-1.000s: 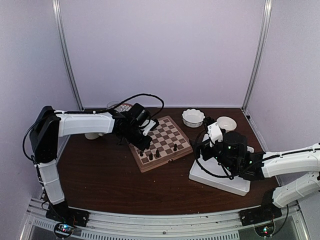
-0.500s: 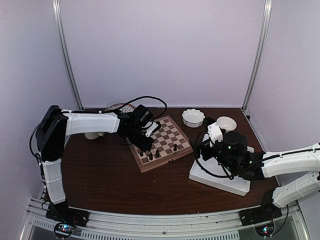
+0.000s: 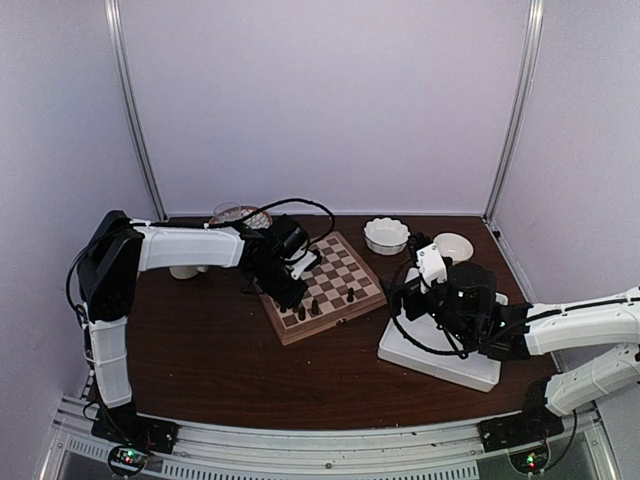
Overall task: Set up the chess pieces on the board
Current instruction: Place the pawn at g7.
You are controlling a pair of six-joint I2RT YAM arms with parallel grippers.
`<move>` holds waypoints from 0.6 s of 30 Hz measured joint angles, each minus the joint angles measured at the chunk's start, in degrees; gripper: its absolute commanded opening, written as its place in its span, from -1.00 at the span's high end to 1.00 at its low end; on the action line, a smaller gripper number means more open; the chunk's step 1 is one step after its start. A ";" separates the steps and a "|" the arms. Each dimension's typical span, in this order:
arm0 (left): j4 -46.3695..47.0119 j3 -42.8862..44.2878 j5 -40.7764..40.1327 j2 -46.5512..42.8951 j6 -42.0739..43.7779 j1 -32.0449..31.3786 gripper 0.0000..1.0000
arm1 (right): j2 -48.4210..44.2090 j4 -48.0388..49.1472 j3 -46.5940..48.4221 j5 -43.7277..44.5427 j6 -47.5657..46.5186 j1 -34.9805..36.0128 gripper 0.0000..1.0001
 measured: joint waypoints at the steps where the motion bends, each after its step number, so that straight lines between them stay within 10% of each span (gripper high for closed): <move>1: 0.00 0.00 0.00 0.00 0.00 0.00 0.97 | 0.00 -0.02 0.00 0.00 0.00 0.00 -0.99; 18: -0.11 0.35 0.00 0.28 0.17 0.00 0.60 | 0.00 -0.02 0.00 0.00 0.00 0.00 -0.98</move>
